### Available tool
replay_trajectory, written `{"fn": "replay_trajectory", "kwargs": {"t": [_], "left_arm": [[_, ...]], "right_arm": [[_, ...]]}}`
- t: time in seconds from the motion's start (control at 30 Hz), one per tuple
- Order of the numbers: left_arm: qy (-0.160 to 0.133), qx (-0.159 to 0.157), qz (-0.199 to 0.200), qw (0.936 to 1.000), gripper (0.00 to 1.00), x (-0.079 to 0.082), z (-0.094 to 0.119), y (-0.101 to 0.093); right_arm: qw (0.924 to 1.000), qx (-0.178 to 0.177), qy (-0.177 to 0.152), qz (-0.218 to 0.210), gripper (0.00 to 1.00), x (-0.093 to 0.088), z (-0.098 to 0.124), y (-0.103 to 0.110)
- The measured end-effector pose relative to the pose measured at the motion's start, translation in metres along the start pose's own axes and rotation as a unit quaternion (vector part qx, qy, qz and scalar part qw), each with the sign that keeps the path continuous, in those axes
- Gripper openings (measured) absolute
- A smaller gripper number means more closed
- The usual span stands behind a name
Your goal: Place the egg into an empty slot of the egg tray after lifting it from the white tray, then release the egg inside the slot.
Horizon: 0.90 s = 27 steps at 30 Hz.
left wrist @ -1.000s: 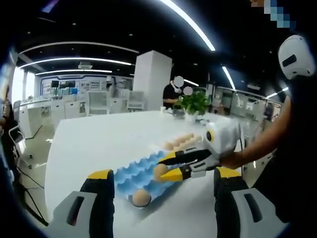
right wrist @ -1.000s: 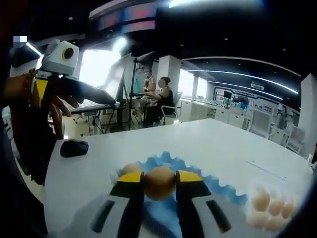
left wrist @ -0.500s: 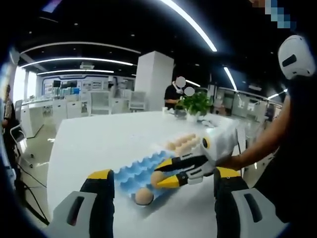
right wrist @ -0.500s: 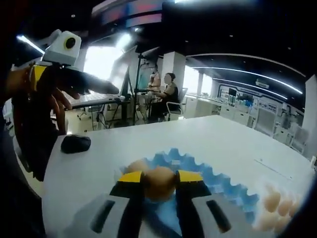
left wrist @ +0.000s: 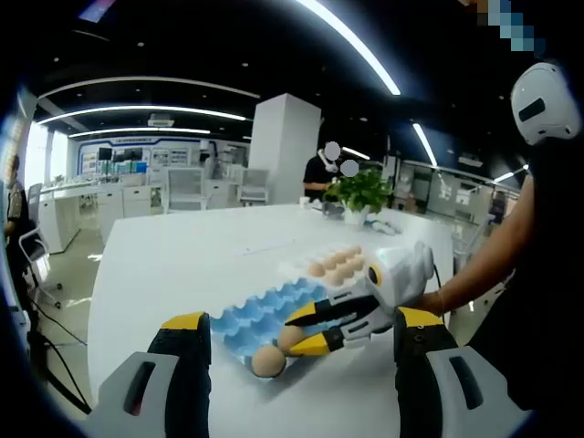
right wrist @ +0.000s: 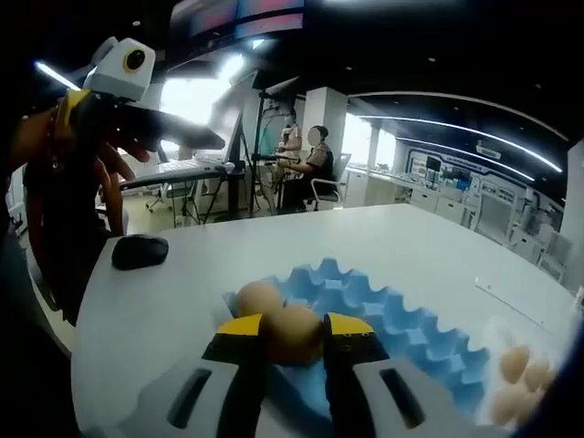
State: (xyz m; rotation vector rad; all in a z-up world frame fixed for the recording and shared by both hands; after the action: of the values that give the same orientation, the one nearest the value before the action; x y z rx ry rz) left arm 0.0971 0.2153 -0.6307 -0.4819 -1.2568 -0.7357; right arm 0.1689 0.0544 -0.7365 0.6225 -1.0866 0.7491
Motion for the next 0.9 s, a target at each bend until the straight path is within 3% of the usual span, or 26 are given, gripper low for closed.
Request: {"fn": "replay_trajectory", "kwargs": {"t": [0.47,0.53,0.63,0.67,0.77,0.83,0.87,0.9], "left_arm": [[0.004,-0.002,0.000,1.0000,0.83,0.001,-0.002,0.000],[0.003,-0.001,0.001,1.0000,0.83,0.001,-0.002,0.000],[0.003,0.000,0.001,1.0000,0.83,0.001,-0.003,0.000],[0.005,-0.001,0.000,1.0000,0.83,0.000,-0.002,0.001],[0.005,-0.001,0.002,1.0000,0.83,-0.001,-0.003,0.001],[0.005,-0.002,0.003,1.0000,0.83,-0.002,-0.003,0.001],[0.006,-0.002,0.003,1.0000,0.83,-0.003,-0.004,0.001],[0.006,-0.003,0.002,1.0000,0.83,-0.003,-0.004,0.001]], "right_arm": [[0.9991,0.015,-0.009,0.038,0.27,-0.003,-0.001,0.001],[0.9995,0.014,-0.006,0.029,0.34,-0.006,0.000,0.000],[0.9984,0.024,-0.047,-0.019,0.55,-0.005,0.003,0.000],[0.9973,0.031,-0.063,-0.021,0.61,-0.002,0.004,0.001],[0.9975,0.035,-0.062,-0.010,0.65,0.000,0.007,0.002],[0.9957,0.034,-0.085,-0.018,0.84,0.004,0.007,0.002],[0.9932,0.031,-0.112,-0.009,0.88,0.009,0.008,0.001],[0.9931,0.040,-0.108,-0.021,0.89,0.008,0.009,0.001]]}}
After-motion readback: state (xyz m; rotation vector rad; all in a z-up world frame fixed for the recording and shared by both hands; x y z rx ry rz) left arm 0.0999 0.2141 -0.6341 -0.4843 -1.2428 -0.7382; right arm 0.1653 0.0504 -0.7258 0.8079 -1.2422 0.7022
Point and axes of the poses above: the point that each gripper's makers call its tool centre point, and the gripper's own axes: z roughly backward along the fingers, y roughly to its left, x roughly out of its top, the point moved 8 cm from there along z, roughly backward along the fingers, and after that the axes turned 12 degrees about -z, right-handed, at the moved point
